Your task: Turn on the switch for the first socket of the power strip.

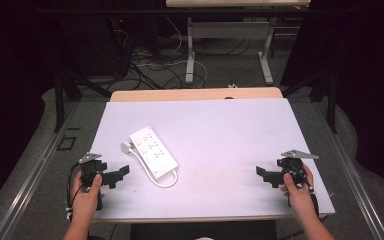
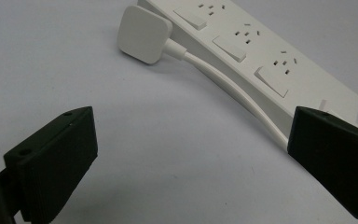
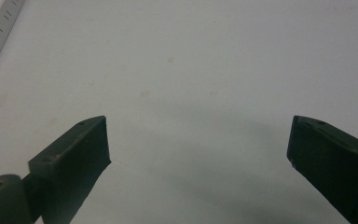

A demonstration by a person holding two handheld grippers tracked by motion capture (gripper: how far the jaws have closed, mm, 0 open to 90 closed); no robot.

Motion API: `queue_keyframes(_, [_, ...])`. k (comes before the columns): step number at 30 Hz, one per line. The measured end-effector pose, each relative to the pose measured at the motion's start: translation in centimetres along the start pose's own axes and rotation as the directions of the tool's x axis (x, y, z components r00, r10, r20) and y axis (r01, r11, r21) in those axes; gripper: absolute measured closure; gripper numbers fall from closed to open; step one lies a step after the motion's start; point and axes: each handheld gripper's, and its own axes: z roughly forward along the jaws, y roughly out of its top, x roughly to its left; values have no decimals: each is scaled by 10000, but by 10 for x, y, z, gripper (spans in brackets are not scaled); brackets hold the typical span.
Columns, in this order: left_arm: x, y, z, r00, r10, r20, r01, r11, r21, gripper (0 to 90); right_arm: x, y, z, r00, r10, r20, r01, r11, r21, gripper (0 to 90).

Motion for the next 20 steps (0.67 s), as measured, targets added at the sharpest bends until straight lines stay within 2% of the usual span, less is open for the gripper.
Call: queue_keyframes(20, [1, 0, 1, 9999, -139, -54, 139, 9999, -29, 13, -1, -1, 1, 10000, 19, -5, -19, 10000, 21, 53])
